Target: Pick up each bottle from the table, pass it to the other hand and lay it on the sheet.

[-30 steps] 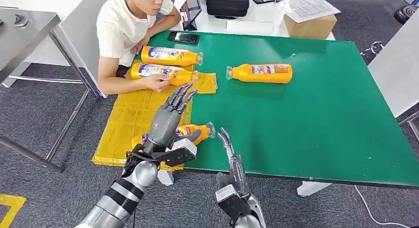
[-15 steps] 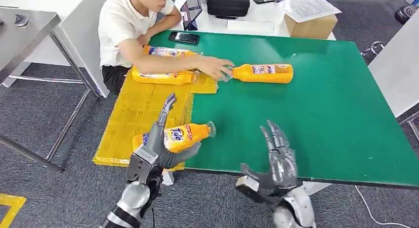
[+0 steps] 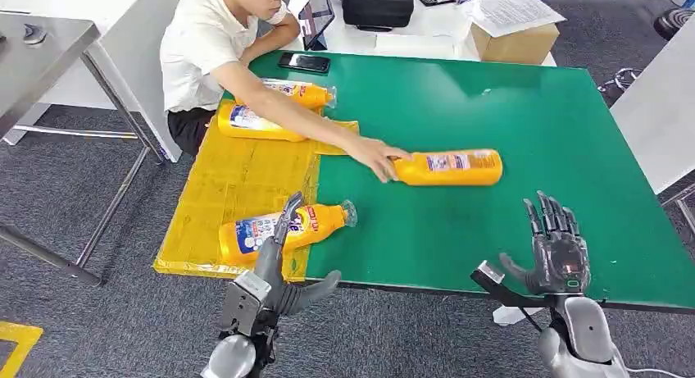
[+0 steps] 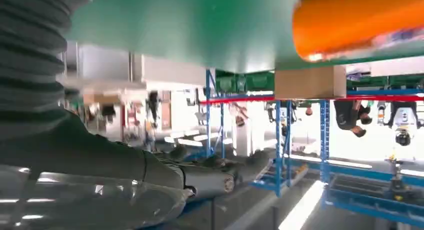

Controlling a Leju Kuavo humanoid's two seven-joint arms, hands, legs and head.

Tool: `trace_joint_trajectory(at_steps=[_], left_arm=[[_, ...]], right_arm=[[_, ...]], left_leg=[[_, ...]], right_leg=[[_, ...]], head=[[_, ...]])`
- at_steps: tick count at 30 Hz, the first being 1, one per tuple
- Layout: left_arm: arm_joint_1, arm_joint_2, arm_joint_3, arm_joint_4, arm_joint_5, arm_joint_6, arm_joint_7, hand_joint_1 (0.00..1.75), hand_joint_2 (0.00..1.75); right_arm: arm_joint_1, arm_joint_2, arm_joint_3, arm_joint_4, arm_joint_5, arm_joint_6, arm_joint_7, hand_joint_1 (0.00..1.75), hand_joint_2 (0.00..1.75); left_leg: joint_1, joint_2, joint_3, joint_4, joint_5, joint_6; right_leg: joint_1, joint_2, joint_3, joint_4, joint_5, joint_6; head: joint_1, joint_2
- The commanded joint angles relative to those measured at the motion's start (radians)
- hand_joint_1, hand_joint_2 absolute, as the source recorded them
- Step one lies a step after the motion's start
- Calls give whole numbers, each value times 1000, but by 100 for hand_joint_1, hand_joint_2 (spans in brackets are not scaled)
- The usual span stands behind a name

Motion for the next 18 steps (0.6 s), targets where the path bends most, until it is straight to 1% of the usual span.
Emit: trace_joint_trajectory(at_steps=[1,4,7,8,10,11,12,13,17,18], left_arm=[[-20,2,-50,37,-8,-2,4,0,175],[-18,2,-52,39,-7,-3,4,0,175],[-18,3,-51,39,-7,-3,4,0,175],[-18,3,-51,39,-7,-3,4,0,175],[-18,3,-51,39,-7,-3,4,0,175],[-18,3,-51,39,-7,-3,4,0,175],[-18,3,-51,39,-7,-3,4,0,175],[-20,6,-54,38,-10,-5,4,0,175],[-30,3,-63,43,-15,-12,1,0,175],[-34,2,-64,44,-15,-13,1,0,175]], right_arm=[[-143,-36,117,207,35,6,31,0,175],[-145,-35,120,211,36,5,33,0,175],[-143,-36,120,212,36,2,33,0,175],[-143,-36,120,212,36,2,33,0,175],[-143,-36,120,212,36,2,33,0,175],[-143,-36,120,212,36,2,33,0,175],[-143,-36,120,212,36,2,33,0,175],[-148,-40,128,220,39,8,34,0,175],[-207,-22,164,285,40,33,39,0,175],[-222,-15,175,304,44,35,42,0,175]], left_leg=[[1,3,3,-1,-1,-2],[2,3,5,-1,-1,-2],[1,2,4,-1,-1,-2],[2,2,6,-1,-1,-2],[1,2,3,-1,-1,-1],[2,3,5,-1,-2,-2],[1,3,4,-1,-1,-2],[2,3,6,-1,-2,-2],[1,3,3,-1,0,-1],[1,4,5,-1,-1,-2]], right_leg=[[1,3,2,-1,0,-2],[2,4,4,-1,0,-3],[1,2,3,-1,0,-2],[1,2,5,-1,-1,-2],[1,2,3,-1,0,-1],[1,3,4,-1,-1,-2],[1,3,3,-1,0,-2],[1,3,5,-1,-1,-2],[1,3,2,-1,0,-2],[1,4,3,-1,0,-2]], head=[[0,0],[0,0],[-1,0],[0,0],[0,0],[-1,0],[0,0],[0,0],[-1,0],[0,0]])
